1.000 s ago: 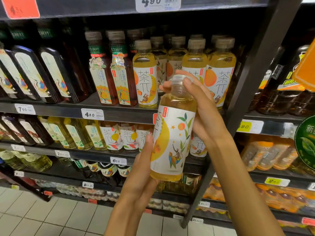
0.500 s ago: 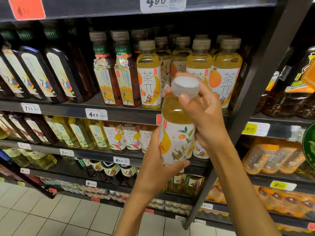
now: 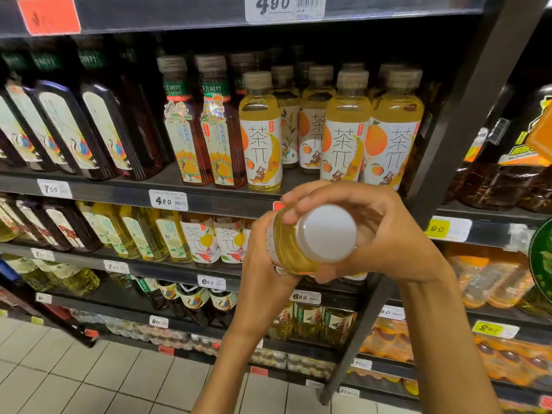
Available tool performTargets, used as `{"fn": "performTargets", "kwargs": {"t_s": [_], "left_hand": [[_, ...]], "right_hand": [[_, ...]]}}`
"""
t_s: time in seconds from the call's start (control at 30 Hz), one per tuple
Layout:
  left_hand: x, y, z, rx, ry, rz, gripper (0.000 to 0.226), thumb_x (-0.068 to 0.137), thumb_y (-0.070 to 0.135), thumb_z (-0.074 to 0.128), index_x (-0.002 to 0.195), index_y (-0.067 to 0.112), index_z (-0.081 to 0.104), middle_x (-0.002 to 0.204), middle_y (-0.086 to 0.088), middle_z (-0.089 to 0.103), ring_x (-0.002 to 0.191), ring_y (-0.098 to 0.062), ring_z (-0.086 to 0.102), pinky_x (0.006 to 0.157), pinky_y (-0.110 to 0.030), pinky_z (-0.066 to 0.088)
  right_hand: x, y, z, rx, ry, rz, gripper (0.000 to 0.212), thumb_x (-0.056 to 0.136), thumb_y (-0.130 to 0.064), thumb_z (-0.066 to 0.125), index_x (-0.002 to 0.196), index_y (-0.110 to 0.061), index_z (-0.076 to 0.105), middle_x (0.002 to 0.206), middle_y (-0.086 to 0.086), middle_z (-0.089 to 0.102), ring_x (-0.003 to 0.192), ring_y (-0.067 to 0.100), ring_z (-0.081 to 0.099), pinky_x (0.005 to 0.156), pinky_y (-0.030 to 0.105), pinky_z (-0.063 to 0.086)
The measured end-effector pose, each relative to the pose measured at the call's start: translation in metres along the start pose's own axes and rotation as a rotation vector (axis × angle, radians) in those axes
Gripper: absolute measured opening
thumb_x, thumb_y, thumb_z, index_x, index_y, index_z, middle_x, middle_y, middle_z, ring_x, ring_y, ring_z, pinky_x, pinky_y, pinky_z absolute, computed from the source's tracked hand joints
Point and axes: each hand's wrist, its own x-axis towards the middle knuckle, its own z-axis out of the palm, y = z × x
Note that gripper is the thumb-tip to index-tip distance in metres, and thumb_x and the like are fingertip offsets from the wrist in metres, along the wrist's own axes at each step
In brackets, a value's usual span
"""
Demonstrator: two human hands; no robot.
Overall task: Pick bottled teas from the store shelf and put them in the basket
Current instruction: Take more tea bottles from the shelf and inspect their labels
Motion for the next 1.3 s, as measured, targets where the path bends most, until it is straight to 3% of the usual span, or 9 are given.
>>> {"fn": "performTargets", "kwargs": {"t_s": [0.13,0.33,0.53,0.63,0.77,0.9,1.0,1.17,1.3], "left_hand": [[-0.007,-0.004,-0.005,-0.011,-0.177,-0.131,0.071,0.059,0.023,0.086,0.122,0.017,0.054,0.110,-0.001,0.066,0.102,-0.014,0.065,0.076,-0.022,0.055],[-0.020,0.003,-0.010,-0.099,-0.423,-0.147,0.059,0.057,0.024,0.088,0.104,0.048,0.060,0.105,0.014,0.070,0.099,-0.004,0.066,0.073,-0.015,0.053],[-0.027,0.006,-0.002,-0.363,-0.340,-0.262,0.063,0.065,0.028,0.081,0.121,0.030,0.054,0.114,0.004,0.070,0.106,-0.014,0.066,0.080,-0.021,0.054],[-0.022,0.012,-0.001,-0.376,-0.269,-0.260,0.070,0.067,0.058,0.075,0.126,0.030,0.052,0.119,0.004,0.068,0.110,-0.014,0.064,0.082,-0.023,0.054],[-0.028,0.016,0.002,-0.496,-0.230,-0.421,0.080,0.059,0.078,0.067,0.122,0.029,0.059,0.117,0.000,0.069,0.108,-0.019,0.066,0.082,-0.030,0.057],[-0.028,0.023,-0.003,-0.813,-0.406,-0.521,0.062,0.086,0.068,0.043,0.119,0.021,0.066,0.105,-0.007,0.072,0.090,-0.021,0.069,0.079,-0.035,0.057],[-0.026,0.022,-0.008,-0.836,-0.442,-0.558,0.060,0.093,0.061,0.026,0.119,0.025,0.067,0.111,-0.003,0.071,0.097,-0.018,0.069,0.084,-0.032,0.056],[-0.022,0.019,-0.013,-0.423,-0.334,-0.434,0.050,0.084,0.074,0.035,0.118,0.050,0.060,0.126,0.008,0.064,0.118,-0.012,0.059,0.105,-0.039,0.044],[-0.024,0.020,0.001,-0.441,-0.257,-0.398,0.051,0.081,0.077,0.040,0.116,0.047,0.062,0.125,0.004,0.065,0.116,-0.014,0.061,0.100,-0.038,0.047]], "right_hand": [[-0.001,0.004,0.000,0.068,0.047,0.025,0.054,0.059,-0.008,0.080,0.109,-0.024,0.066,0.108,-0.006,0.069,0.109,0.020,0.063,0.091,0.030,0.048],[0.011,0.013,-0.004,0.276,0.145,0.133,0.050,0.072,-0.039,0.077,0.112,-0.014,0.060,0.099,0.003,0.071,0.104,0.034,0.063,0.091,0.045,0.050],[0.013,0.023,-0.002,0.276,0.396,0.251,0.026,0.084,-0.026,0.069,0.103,-0.010,0.063,0.087,0.002,0.072,0.087,0.018,0.067,0.079,0.029,0.053],[0.015,0.026,0.005,0.264,0.575,0.307,0.033,0.081,-0.031,0.068,0.103,-0.008,0.063,0.087,0.000,0.073,0.082,0.012,0.068,0.074,0.022,0.053],[0.018,0.026,0.006,0.246,0.475,0.384,0.036,0.079,-0.041,0.068,0.104,-0.016,0.066,0.096,0.001,0.075,0.089,0.011,0.070,0.072,0.021,0.054],[0.022,0.032,0.001,0.522,0.402,0.420,0.042,0.086,-0.036,0.061,0.116,-0.009,0.060,0.102,0.010,0.072,0.098,0.021,0.068,0.089,0.035,0.053],[0.027,0.037,0.006,0.748,0.387,0.407,0.032,0.087,-0.030,0.056,0.108,-0.006,0.059,0.092,0.015,0.073,0.090,0.028,0.071,0.082,0.039,0.057],[0.029,0.036,-0.003,0.413,0.541,0.408,0.020,0.085,-0.032,0.064,0.093,-0.014,0.066,0.086,0.006,0.074,0.083,0.019,0.069,0.078,0.031,0.055],[0.029,0.033,-0.003,0.221,0.517,0.443,0.027,0.089,-0.037,0.062,0.103,-0.015,0.065,0.094,0.004,0.075,0.087,0.014,0.069,0.077,0.025,0.055]]}}
